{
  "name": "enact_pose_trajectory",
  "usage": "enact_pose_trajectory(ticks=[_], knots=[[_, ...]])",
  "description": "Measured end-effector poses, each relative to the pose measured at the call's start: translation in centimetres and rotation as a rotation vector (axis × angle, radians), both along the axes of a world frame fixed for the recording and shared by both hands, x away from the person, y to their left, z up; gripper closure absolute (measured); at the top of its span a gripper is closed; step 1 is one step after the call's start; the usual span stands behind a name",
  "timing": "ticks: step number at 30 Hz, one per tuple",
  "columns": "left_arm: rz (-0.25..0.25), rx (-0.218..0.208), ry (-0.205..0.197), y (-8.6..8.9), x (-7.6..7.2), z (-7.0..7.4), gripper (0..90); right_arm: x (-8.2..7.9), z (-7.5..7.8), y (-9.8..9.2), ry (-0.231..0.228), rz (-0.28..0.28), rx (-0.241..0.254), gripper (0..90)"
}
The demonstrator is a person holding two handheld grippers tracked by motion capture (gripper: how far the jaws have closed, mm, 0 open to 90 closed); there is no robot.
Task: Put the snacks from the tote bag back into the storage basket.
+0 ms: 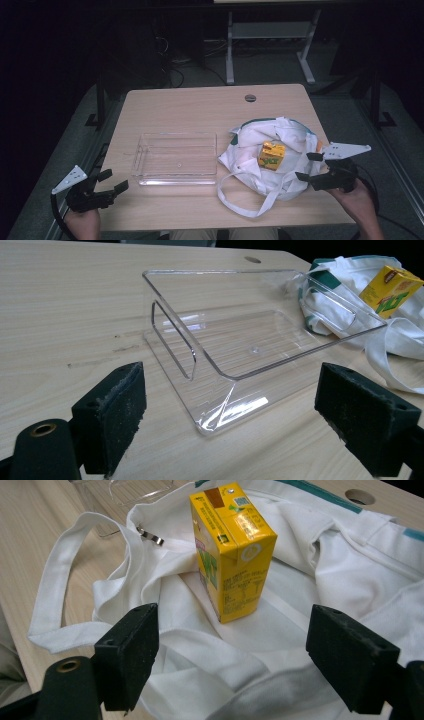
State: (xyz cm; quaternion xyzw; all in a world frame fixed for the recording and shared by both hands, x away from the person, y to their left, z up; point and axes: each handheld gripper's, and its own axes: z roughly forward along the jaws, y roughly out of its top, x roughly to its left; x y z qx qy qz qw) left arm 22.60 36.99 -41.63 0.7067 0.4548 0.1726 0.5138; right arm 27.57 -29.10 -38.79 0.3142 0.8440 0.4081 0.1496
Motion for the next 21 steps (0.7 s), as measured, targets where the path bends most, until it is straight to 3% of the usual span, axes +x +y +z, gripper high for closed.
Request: enact_pose_trajectory(ticks=[10, 21], knots=[[0.008, -0.004, -0.006, 0.2, -0.2, 0.0, 12.7, 2.2, 1.7, 1.6, 0.027, 0.060, -0.045, 17.9], [0.004, -0.005, -0.011, 0.1, -0.4, 0.1, 12.7, 4.1, 2.3, 3.3, 0.060, 0.106, -0.091, 16.1]])
